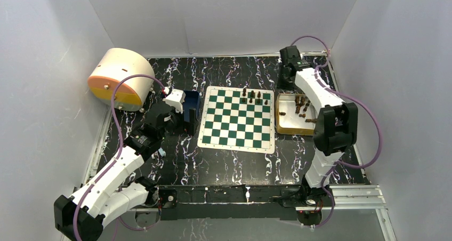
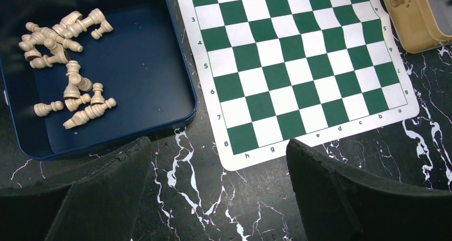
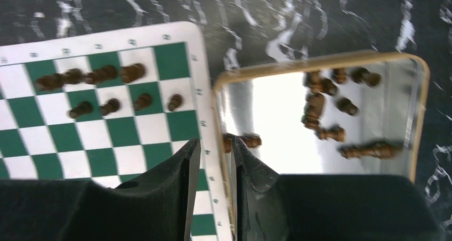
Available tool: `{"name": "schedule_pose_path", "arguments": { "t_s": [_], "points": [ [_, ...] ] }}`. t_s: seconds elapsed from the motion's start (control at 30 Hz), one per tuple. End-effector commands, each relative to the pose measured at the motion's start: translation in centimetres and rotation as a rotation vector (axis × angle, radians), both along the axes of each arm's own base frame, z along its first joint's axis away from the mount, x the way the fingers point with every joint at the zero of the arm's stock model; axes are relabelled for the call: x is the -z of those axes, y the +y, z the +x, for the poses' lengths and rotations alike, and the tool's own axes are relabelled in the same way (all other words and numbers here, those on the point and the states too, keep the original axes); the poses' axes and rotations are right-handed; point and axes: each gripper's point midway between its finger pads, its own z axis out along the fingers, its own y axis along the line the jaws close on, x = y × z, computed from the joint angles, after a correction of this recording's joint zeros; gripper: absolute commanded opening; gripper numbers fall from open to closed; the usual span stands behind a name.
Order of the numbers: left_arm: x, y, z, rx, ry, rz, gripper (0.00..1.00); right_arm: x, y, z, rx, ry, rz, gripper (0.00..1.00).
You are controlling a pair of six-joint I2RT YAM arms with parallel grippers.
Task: Set up the chess pieces on the board
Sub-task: Pick up the chess piece from the storage box.
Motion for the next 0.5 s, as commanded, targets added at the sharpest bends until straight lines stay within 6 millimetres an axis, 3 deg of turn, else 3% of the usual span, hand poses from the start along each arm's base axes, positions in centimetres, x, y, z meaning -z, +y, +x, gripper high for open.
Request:
{"name": "schedule_pose_path", "arguments": {
  "t_s": [0.0, 0.2, 0.47],
  "points": [
    [-0.3, -0.1, 0.0, 0.005, -0.016, -0.005, 0.94, -0.9, -4.0, -0.7, 0.081, -0.039, -0.019, 0.36],
    [-0.4, -0.1, -0.1, 0.008, -0.017, -0.009, 0.94, 1.8, -7.8, -2.4, 0.129, 0.023, -0.072, 0.36],
    [-0.3, 0.0, -0.1, 0.005, -0.017, -0.008, 0.94, 5.6, -9.7, -3.3, 0.149, 0.084, -0.066, 0.4]
  ]
}}
